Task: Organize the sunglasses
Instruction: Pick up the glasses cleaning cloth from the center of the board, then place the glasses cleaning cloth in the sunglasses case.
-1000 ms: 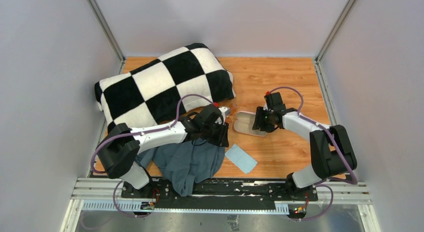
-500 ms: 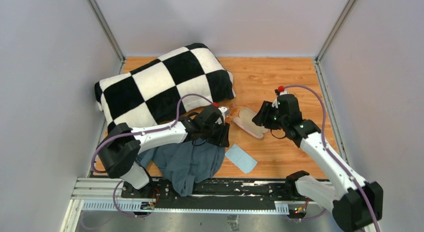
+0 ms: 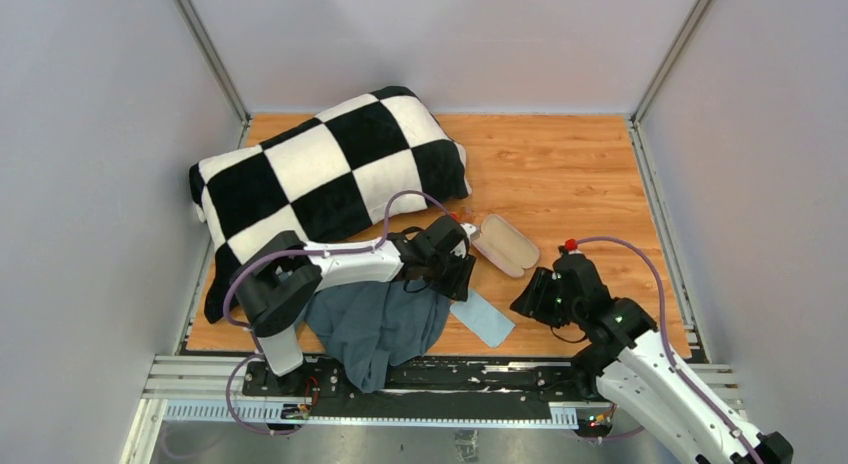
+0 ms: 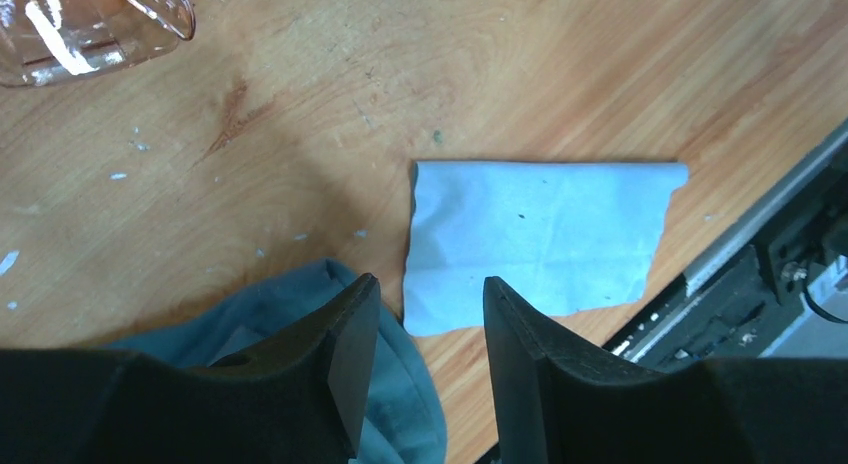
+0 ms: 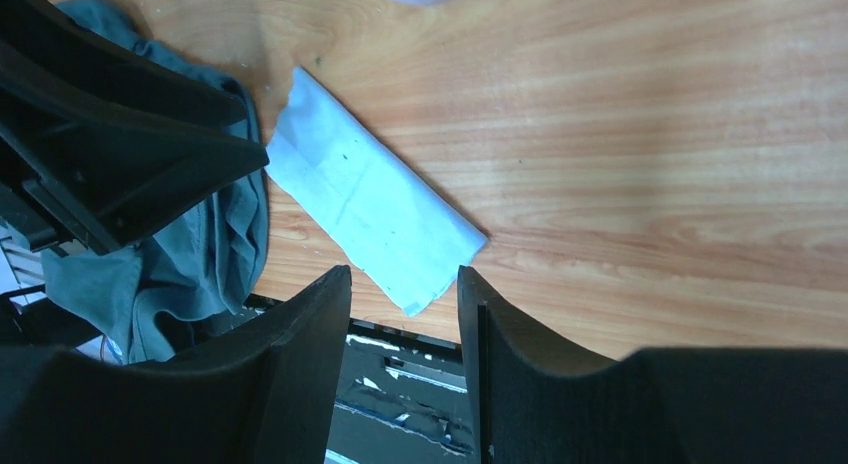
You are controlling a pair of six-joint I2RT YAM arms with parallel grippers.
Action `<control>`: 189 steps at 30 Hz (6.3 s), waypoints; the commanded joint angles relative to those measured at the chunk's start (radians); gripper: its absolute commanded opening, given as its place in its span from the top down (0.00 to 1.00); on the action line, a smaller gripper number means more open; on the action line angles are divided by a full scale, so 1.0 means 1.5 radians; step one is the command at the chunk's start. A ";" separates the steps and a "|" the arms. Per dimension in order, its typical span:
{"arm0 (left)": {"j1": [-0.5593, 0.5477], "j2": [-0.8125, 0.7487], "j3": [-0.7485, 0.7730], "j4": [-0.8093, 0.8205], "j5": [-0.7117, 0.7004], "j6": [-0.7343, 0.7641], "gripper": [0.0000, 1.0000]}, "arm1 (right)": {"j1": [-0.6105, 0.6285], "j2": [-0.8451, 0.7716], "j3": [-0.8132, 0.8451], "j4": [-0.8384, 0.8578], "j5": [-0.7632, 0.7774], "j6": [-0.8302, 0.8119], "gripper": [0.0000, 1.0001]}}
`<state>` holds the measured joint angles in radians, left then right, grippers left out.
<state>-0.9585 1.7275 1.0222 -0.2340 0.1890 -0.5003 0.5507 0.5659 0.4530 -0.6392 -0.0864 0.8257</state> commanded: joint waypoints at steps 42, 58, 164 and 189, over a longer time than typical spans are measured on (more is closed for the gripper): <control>-0.011 0.065 -0.032 0.095 0.104 -0.038 0.79 | 0.125 -0.091 -0.204 0.036 0.041 0.303 0.58; -0.011 0.057 -0.049 0.132 0.127 -0.066 1.00 | 0.133 -0.024 -0.205 0.070 0.099 0.281 0.93; 0.135 0.213 0.274 -0.106 0.089 0.099 1.00 | -0.055 0.484 0.106 0.289 0.136 -0.223 1.00; 0.135 0.212 0.275 -0.119 0.052 0.115 1.00 | -0.054 0.521 0.084 0.356 0.133 -0.271 1.00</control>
<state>-0.7616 2.0743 1.4448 -0.3717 0.3279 -0.3542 0.4858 1.3476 0.6106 -0.0875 0.0963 0.4282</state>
